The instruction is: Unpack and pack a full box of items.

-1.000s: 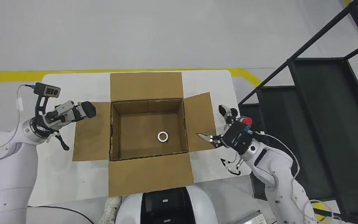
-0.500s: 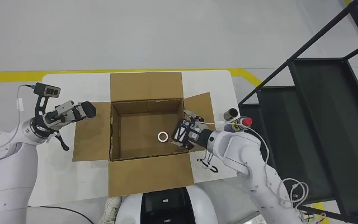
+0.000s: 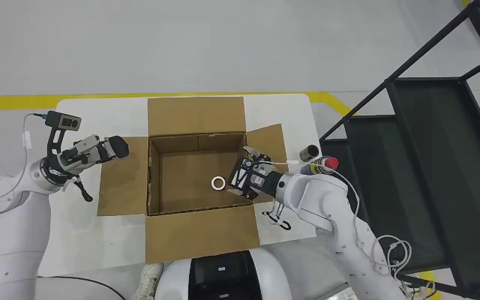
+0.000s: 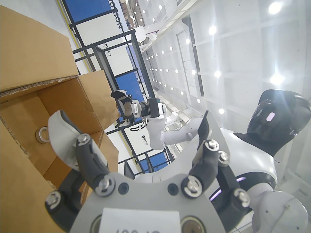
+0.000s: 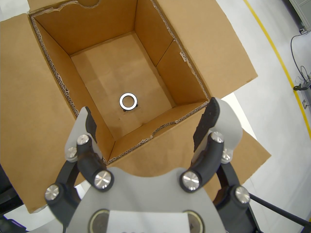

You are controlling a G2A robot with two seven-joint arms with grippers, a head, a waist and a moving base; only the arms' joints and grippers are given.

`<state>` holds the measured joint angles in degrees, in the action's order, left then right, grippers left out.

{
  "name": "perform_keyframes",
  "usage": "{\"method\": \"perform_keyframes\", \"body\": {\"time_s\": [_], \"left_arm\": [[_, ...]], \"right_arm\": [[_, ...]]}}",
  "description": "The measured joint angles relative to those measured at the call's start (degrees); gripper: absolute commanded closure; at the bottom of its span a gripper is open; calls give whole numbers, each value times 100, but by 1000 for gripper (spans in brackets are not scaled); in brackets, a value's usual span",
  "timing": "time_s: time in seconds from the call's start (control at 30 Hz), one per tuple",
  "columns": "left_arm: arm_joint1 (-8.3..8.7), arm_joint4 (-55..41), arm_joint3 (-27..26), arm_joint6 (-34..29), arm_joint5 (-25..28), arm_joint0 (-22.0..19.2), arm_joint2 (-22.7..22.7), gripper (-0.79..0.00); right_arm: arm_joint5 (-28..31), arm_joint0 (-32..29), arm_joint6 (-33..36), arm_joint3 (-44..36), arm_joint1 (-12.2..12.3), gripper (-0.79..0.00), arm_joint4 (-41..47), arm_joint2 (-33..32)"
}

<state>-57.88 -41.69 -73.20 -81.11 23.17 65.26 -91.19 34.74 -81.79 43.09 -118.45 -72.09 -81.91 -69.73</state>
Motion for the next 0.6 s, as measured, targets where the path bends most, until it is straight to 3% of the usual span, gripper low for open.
{"method": "perform_keyframes", "body": {"time_s": [0.17,0.4,0.6], "left_arm": [[0,0,0,0,0,0,0,-785],[0,0,0,0,0,0,0,-785],[0,0,0,0,0,0,0,-785]], "right_arm": [[-441,484,822,127,-100,-785,-79,712],[-977,1527,2430,959,-307,-785,754,1447],[-957,1724,2646,1115,-332,-785,975,1519]]}}
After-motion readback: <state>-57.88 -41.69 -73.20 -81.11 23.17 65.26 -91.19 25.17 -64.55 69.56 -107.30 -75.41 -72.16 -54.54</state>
